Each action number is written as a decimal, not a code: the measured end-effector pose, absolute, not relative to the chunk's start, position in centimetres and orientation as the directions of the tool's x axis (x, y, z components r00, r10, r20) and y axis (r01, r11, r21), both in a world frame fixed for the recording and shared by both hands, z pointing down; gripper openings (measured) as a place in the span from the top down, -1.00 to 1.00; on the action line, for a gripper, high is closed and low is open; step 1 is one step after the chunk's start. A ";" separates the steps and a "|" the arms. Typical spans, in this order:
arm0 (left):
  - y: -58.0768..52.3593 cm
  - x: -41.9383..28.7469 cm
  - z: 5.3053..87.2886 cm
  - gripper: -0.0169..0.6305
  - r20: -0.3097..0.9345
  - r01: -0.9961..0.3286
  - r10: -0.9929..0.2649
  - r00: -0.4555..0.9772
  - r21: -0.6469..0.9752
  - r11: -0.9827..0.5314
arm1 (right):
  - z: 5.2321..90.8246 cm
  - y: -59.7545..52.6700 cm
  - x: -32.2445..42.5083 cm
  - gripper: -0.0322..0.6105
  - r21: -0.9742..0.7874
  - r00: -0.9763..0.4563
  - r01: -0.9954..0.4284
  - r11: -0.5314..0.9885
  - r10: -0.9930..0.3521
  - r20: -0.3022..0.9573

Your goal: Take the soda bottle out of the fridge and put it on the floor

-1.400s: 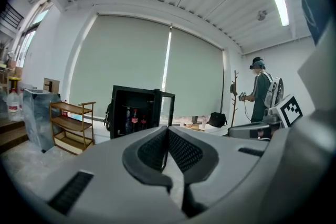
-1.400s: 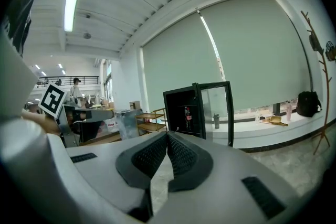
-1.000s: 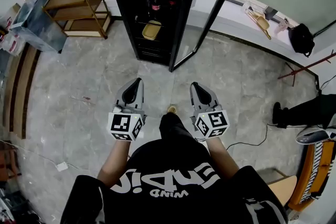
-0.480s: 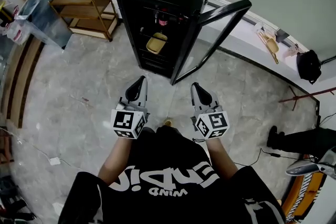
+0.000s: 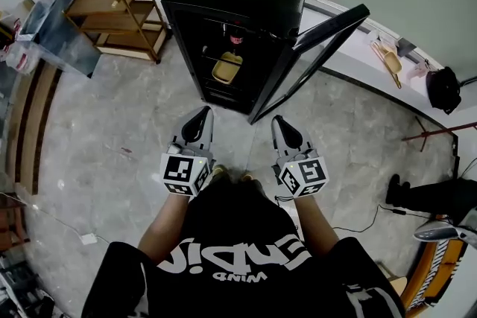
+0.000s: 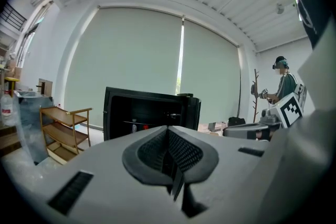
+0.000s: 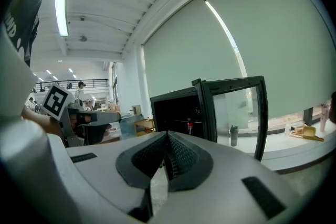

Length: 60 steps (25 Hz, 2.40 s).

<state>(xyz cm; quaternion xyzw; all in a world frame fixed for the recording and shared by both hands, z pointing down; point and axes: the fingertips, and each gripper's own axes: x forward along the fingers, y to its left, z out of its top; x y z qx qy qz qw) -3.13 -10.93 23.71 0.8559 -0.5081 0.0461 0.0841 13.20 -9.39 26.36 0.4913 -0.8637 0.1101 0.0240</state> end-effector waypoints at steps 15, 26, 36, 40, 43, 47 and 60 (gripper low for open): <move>-16.2 -5.6 27.2 0.92 0.174 -0.853 -0.835 0.522 0.086 -0.515 | 30.1 -13.0 9.9 0.82 -0.180 -0.480 -0.874 0.451 -0.858 0.183; -18.6 -5.6 31.8 0.92 0.130 -0.863 -0.853 0.505 0.079 -0.499 | 33.2 -14.6 9.7 0.82 -0.195 -0.499 -0.860 0.471 -0.857 0.132; -19.4 -5.4 34.6 0.92 0.106 -0.869 -0.864 0.493 0.098 -0.484 | 36.4 -15.5 9.1 0.82 -0.204 -0.495 -0.861 0.467 -0.861 0.118; -19.5 -5.3 34.3 0.92 0.108 -0.867 -0.860 0.498 0.093 -0.490 | 36.3 -16.0 8.4 0.82 -0.194 -0.506 -0.855 0.480 -0.854 0.118; -19.5 -5.4 34.3 0.92 0.107 -0.866 -0.859 0.500 0.097 -0.491 | 36.4 -16.6 8.1 0.81 -0.194 -0.502 -0.858 0.476 -0.858 0.113; -19.5 -5.3 34.8 0.92 0.113 -0.864 -0.857 0.503 0.102 -0.493 | 36.9 -18.2 7.1 0.13 -0.221 -0.516 -0.846 0.485 -0.850 0.109; -19.5 -7.1 35.8 0.92 0.162 -0.876 -0.861 0.482 0.114 -0.469 | 39.9 -26.2 4.5 -0.05 -0.210 -0.531 -0.841 0.499 -0.836 0.137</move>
